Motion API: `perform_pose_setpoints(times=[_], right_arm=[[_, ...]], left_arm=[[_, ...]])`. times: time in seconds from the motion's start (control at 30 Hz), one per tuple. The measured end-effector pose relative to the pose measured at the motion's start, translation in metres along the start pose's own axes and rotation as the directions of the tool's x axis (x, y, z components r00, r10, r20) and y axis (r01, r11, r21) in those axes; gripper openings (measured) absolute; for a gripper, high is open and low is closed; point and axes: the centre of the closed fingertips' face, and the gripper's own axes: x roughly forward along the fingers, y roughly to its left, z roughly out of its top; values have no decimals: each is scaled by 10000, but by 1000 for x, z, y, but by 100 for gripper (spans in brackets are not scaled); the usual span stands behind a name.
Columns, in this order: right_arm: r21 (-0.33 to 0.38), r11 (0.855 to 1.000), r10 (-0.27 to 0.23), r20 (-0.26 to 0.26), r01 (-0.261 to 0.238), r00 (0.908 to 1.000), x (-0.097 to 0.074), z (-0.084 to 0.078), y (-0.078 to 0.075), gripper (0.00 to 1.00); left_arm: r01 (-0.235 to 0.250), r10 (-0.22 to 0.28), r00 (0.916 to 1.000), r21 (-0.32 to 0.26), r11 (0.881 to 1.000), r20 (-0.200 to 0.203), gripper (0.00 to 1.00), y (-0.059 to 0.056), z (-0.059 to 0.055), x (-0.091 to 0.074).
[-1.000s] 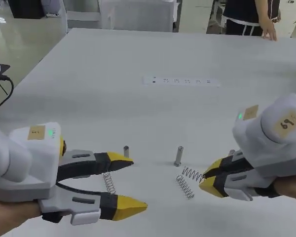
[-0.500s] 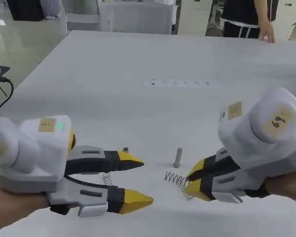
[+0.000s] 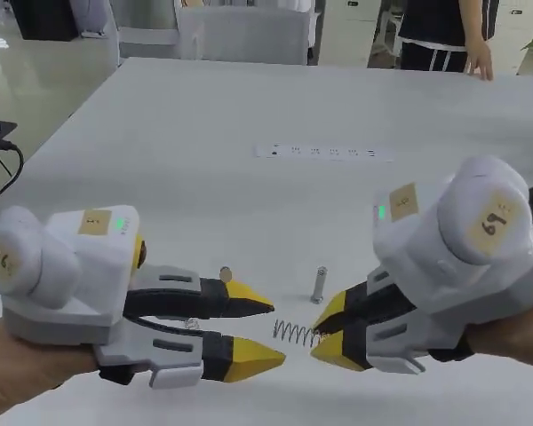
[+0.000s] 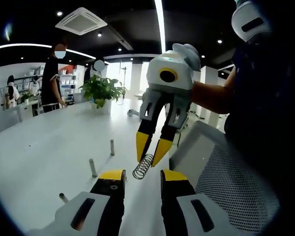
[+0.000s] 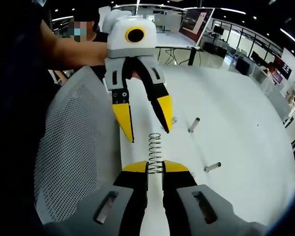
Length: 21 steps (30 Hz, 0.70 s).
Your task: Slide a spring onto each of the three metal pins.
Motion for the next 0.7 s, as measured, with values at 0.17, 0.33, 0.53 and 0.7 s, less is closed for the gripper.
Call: perform_pose_setpoints(times=[0.17, 0.33, 0.53, 0.7], right_arm=[[-211, 9997, 124, 35, -123, 9999, 0, 2, 3, 8], [-455, 9987, 247, 103, -242, 9996, 0, 4, 6, 8], [-596, 9976, 365, 47, -362, 9993, 1, 3, 9, 8], [-773, 9957, 504, -54, -507, 9987, 1, 2, 13, 8]], left_arm=[[173, -173, 9998, -9, 9998, -58, 16, -3, -2, 1], [306, -306, 9995, -18, 9995, -106, 12, -6, -3, 2], [417, -415, 9989, 65, 9991, -238, 6, -7, -5, 3], [582, -577, 9978, 141, 9982, -341, 3, -10, -6, 3]])
